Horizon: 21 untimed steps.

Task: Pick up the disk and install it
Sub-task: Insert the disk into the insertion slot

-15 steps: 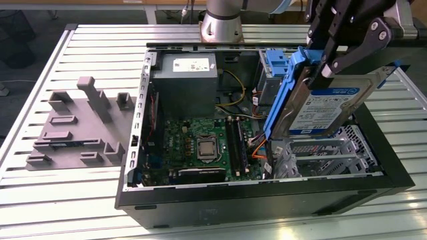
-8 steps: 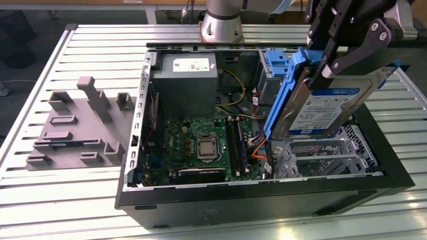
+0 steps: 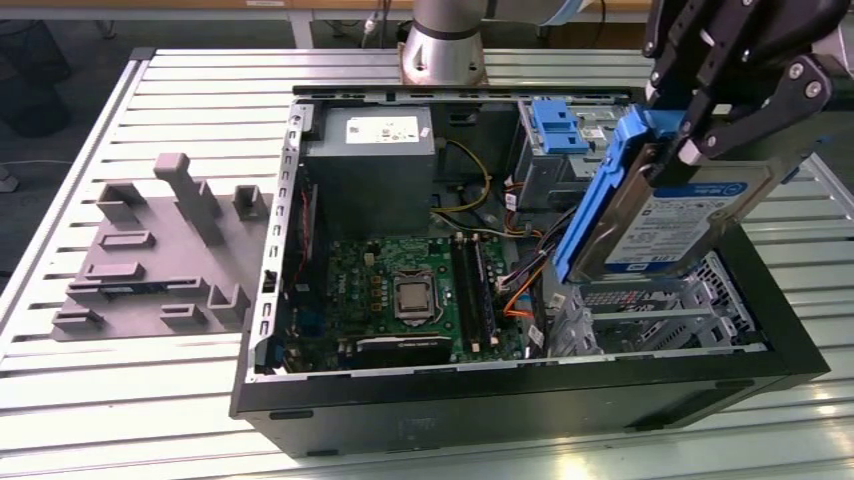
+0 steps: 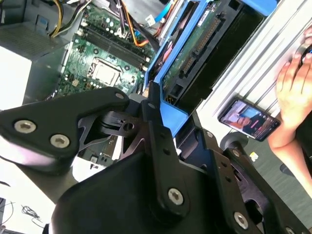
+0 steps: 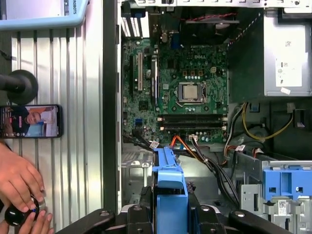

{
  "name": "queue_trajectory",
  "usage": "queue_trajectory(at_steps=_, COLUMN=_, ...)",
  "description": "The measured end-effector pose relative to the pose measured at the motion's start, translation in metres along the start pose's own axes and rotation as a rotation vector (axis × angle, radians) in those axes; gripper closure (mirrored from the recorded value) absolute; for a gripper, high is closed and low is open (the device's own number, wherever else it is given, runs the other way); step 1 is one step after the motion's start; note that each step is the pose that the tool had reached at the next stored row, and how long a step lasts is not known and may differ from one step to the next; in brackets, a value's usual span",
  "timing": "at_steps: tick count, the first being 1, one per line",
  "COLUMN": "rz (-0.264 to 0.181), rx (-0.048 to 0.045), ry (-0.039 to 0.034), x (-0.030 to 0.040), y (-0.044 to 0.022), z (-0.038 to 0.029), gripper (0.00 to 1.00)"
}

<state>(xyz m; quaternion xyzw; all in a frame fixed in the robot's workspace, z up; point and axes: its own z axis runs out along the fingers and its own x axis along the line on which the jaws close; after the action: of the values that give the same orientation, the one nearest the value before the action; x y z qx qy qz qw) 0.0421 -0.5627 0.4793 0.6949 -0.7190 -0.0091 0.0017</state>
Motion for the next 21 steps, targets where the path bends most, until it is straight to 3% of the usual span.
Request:
queue_trajectory(at_steps=8, rz=-0.008, rx=-0.0001, ry=0.0, x=0.0011, y=-0.0137, z=0.0105, gripper=0.64)
queue_trajectory(at_steps=21, rz=-0.009, rx=-0.0001, ry=0.0, x=0.0023, y=-0.0146, z=0.0115, gripper=0.64)
